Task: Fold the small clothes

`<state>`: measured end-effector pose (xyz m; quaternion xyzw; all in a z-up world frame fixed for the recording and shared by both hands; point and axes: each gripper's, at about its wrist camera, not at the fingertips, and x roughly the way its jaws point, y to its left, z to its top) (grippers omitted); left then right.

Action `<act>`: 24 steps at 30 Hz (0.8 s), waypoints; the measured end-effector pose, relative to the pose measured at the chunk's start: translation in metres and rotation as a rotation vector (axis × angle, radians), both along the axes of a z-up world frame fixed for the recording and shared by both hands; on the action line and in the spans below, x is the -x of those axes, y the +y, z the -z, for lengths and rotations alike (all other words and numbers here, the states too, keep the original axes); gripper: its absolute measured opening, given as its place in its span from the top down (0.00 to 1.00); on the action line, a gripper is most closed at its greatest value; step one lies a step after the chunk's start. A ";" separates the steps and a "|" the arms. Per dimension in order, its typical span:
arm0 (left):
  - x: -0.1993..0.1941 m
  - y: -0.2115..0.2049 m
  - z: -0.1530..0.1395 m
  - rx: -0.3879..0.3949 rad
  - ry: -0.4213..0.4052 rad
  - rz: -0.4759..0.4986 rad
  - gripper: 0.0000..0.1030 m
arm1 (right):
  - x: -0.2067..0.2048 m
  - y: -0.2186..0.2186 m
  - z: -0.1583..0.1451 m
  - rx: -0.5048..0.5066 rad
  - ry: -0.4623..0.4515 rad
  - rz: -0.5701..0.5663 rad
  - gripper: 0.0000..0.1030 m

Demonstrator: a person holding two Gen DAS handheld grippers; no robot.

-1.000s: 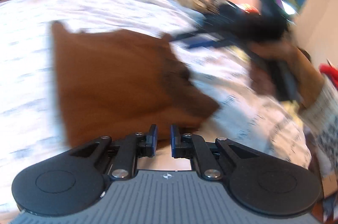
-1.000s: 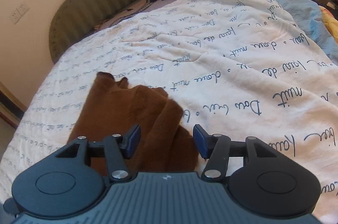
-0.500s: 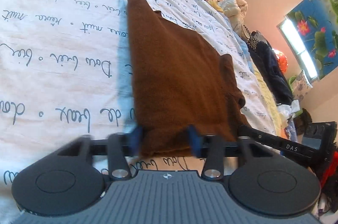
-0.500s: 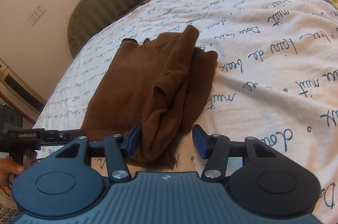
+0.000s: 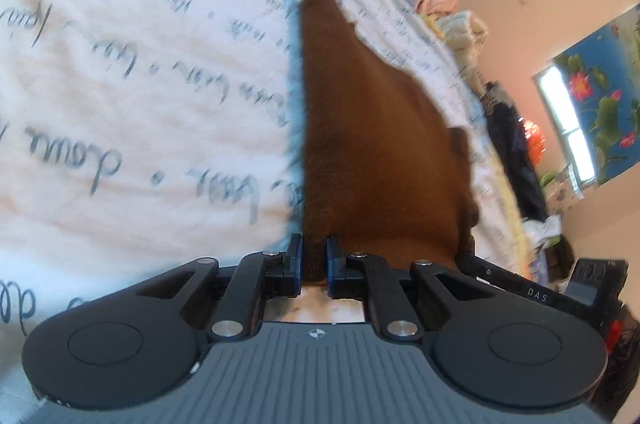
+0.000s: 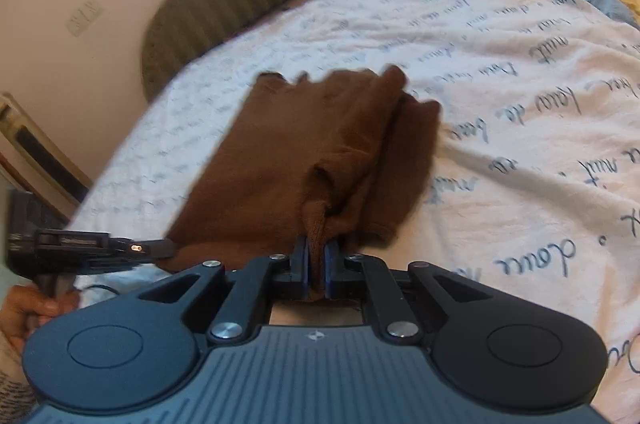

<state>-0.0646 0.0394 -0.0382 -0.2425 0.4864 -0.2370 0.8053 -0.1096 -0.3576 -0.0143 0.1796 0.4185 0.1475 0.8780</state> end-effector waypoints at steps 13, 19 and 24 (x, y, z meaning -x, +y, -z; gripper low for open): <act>-0.049 -0.083 -0.080 -0.181 -0.293 0.037 0.39 | -0.050 0.040 -0.055 0.335 -0.368 -0.108 0.59; -0.094 -0.121 -0.026 -0.333 -0.330 0.041 0.38 | -0.105 0.042 -0.001 0.329 -0.212 -0.115 0.61; -0.081 -0.113 -0.040 -0.421 -0.362 0.020 0.34 | -0.096 0.017 -0.005 0.251 -0.194 -0.053 0.60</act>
